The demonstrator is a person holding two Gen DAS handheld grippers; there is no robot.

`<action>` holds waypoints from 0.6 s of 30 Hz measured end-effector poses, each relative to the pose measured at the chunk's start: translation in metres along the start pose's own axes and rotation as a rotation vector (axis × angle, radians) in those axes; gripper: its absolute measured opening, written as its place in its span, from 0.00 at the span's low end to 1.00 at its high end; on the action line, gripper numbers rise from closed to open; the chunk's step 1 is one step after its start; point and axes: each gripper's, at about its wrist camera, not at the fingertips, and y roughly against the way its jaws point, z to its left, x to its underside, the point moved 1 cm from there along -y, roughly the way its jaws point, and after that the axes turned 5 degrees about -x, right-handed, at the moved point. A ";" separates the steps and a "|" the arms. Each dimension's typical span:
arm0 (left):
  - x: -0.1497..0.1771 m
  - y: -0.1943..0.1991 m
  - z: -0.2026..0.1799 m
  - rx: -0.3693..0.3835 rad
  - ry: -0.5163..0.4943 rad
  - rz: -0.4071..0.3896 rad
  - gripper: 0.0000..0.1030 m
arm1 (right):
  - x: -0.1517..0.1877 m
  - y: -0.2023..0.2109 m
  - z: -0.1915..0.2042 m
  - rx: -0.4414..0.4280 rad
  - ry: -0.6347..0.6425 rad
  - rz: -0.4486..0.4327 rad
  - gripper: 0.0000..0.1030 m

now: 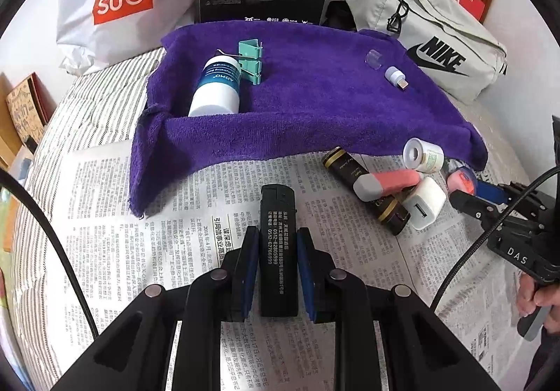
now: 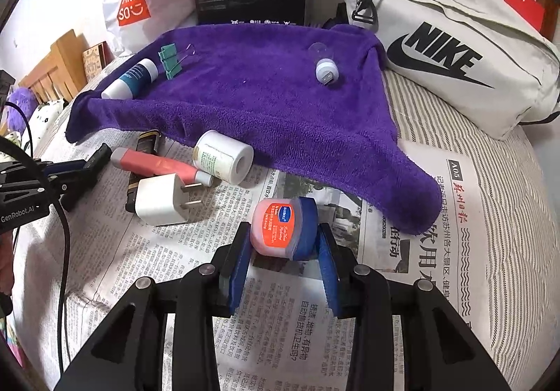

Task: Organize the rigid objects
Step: 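Carry the black box with the left tool while the right tool carries the Vaseline tin to the towel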

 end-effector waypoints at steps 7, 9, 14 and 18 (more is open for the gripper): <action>-0.003 -0.002 -0.005 -0.021 -0.034 0.020 0.20 | -0.001 -0.001 -0.002 -0.014 -0.008 0.004 0.36; -0.003 0.000 -0.004 -0.004 -0.023 0.026 0.20 | -0.002 0.002 -0.004 -0.034 -0.016 0.016 0.36; -0.005 0.012 -0.004 0.010 -0.021 0.008 0.20 | -0.006 0.020 -0.012 -0.059 -0.037 -0.011 0.36; -0.011 0.021 -0.007 0.009 -0.031 -0.010 0.20 | -0.015 0.032 -0.015 -0.069 -0.043 -0.030 0.36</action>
